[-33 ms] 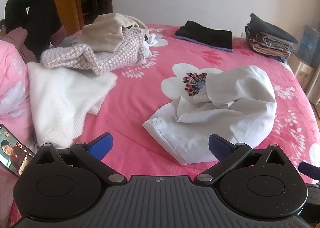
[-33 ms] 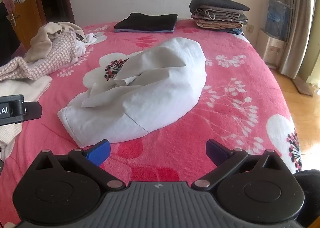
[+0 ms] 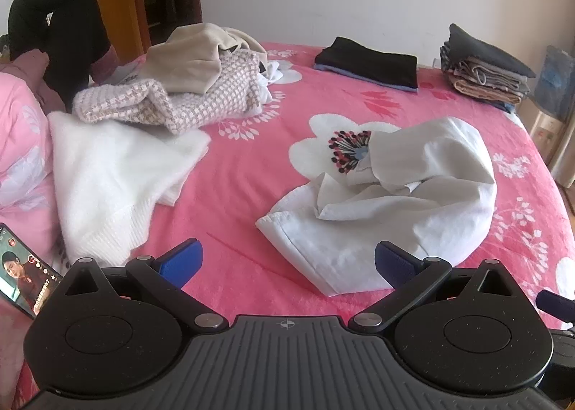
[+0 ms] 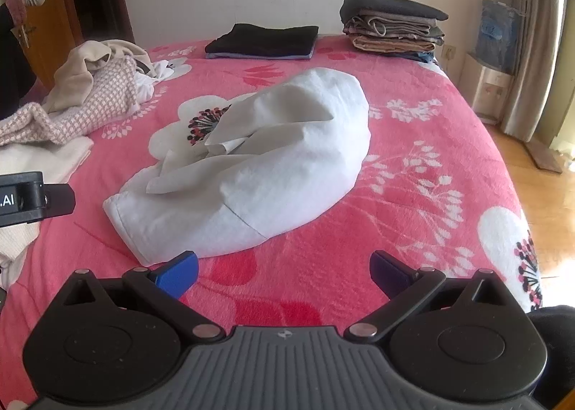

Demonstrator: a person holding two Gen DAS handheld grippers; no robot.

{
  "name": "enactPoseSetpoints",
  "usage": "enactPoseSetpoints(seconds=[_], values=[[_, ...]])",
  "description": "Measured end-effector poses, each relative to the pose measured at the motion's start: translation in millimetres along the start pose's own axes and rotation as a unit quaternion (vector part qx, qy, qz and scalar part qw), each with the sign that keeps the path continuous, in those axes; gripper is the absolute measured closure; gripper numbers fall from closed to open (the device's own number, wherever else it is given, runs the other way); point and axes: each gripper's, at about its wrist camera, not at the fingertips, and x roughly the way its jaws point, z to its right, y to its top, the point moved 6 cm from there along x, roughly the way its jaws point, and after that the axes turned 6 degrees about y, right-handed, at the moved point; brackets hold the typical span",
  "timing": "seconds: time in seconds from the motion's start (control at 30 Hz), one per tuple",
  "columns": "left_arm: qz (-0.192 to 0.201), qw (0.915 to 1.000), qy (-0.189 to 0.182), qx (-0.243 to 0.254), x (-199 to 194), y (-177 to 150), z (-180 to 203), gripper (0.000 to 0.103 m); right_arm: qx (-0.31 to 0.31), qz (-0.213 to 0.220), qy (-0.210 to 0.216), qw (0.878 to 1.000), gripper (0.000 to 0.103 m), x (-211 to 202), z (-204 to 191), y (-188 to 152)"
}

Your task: Fold clothes

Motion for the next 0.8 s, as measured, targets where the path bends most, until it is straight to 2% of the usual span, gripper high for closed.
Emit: enactPoseSetpoints(seconds=[0.8], values=[[0.030, 0.9994, -0.010, 0.014, -6.7, 0.7, 8.1, 0.000, -0.015, 0.010, -0.016, 1.000, 0.000, -3.0, -1.5, 4.3]])
